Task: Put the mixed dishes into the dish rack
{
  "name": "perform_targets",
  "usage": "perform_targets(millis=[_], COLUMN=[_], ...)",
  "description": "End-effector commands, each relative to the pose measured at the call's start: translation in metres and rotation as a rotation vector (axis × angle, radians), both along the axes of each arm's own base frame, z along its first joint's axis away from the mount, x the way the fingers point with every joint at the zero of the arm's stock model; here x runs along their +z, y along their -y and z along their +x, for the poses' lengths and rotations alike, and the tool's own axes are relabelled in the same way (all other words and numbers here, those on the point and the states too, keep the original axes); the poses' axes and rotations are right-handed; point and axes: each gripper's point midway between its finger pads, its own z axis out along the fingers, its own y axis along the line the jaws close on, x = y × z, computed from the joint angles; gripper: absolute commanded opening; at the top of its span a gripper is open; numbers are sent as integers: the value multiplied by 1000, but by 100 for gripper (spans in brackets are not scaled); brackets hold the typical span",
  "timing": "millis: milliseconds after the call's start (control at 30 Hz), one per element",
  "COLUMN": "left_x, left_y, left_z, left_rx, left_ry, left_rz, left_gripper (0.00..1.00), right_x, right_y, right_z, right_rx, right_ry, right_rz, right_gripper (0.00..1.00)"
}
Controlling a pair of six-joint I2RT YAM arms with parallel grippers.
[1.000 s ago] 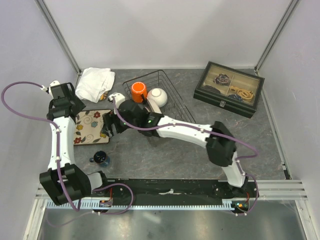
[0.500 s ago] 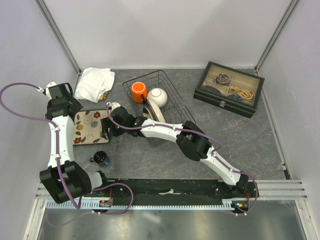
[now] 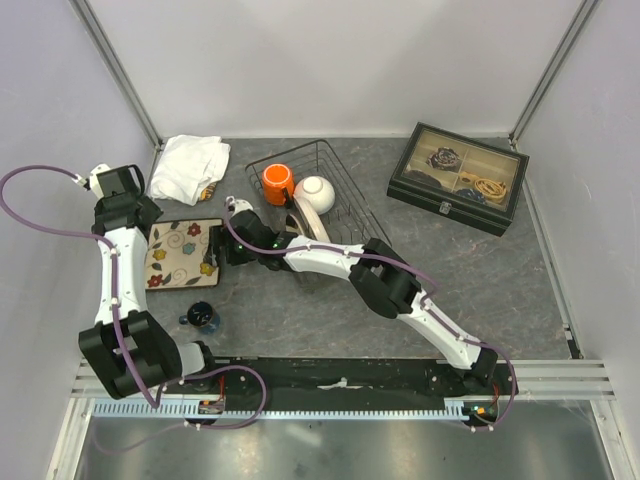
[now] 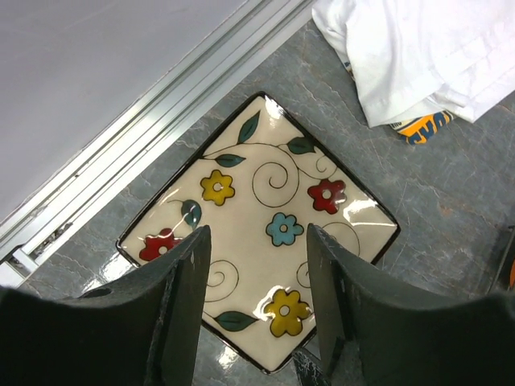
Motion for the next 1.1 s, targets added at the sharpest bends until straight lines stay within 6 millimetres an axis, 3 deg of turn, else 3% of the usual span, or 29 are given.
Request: perform_targets(millis=[0,200,500,800,900,1067], left_x=[-4,-13,-9,-5,-3,5], left_y=[-14,-17,-17,-13,-13,-13], left_z=[7,10,11,15,15,10], left_rx=[75,87,77,58,56,71], left_ry=[54,47,58,79,87,111], left_rz=[-15,-31,-22,-37,-39,-23], left_gripper=[58,58,58,58,58,58], right_x=[-2,-15,-38,-55,-57,-65], right_y=[-10,-16,-26,-21,-22,-22], right_z=[12,21,23,26,26,27], right_rx=[-43,-58,-94,-171,-182,-196], right_ry=[-16,-41,-124,-191,-209,-232], right_rz=[68,90,150,163,175,184], right_gripper=[86,86,85,84,81,62])
